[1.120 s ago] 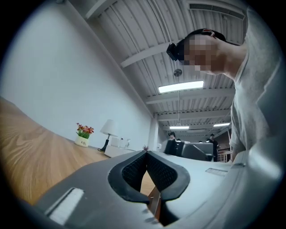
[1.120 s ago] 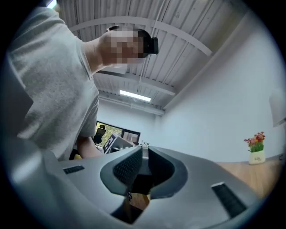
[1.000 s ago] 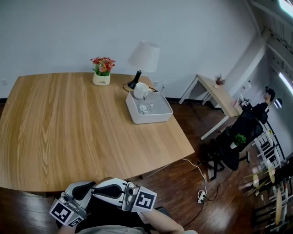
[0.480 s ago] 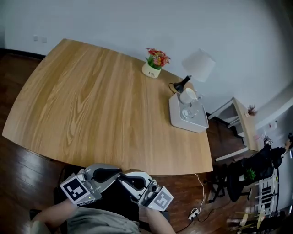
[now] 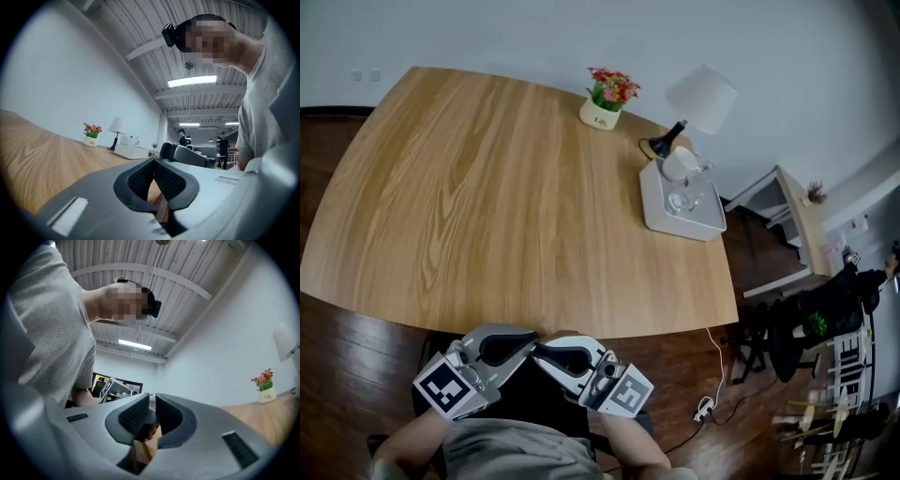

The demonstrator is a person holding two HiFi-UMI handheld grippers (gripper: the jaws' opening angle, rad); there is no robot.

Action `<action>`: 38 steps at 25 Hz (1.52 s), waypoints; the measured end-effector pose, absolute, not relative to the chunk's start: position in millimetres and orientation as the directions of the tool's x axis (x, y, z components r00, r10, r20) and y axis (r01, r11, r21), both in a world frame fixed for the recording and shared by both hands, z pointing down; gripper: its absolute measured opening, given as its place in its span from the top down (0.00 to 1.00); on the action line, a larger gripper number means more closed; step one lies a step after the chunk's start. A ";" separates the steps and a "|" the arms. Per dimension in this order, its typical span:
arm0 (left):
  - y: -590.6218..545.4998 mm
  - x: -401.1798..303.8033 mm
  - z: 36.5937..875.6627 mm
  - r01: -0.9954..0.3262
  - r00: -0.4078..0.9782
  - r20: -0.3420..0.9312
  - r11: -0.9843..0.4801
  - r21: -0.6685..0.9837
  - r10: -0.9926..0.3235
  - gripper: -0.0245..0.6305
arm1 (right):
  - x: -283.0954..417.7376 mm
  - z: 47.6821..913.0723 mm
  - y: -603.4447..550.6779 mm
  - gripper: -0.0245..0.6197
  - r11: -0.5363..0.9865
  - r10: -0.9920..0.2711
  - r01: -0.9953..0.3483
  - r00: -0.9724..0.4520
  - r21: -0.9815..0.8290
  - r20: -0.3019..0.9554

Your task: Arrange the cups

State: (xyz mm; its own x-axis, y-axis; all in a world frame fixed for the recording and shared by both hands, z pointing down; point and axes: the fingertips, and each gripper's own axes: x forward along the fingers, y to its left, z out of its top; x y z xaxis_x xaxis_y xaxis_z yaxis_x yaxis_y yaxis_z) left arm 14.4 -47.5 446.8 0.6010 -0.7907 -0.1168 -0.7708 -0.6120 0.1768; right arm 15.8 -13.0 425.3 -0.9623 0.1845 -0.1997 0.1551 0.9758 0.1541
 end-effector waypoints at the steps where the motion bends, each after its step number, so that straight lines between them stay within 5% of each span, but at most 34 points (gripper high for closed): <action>1: -47.9 14.3 446.9 -0.771 0.600 -0.118 -0.612 0.177 -0.791 0.96 | 15.0 425.0 -12.9 0.90 0.975 0.186 0.155 -0.962 0.160 -0.200; 38: -49.1 28.7 466.1 -0.780 0.612 -0.035 -0.610 0.138 -0.790 0.96 | 26.9 438.2 -11.4 0.91 0.969 0.192 0.163 -0.970 0.188 -0.150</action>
State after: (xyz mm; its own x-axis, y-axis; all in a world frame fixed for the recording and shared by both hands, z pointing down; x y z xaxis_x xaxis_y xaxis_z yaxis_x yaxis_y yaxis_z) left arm 28.7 -49.1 466.1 0.6116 -0.7903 -0.0354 -0.7803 -0.6100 0.1381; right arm 26.9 -11.4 438.2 -0.9699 0.1923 -0.1495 0.1631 0.9686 0.1876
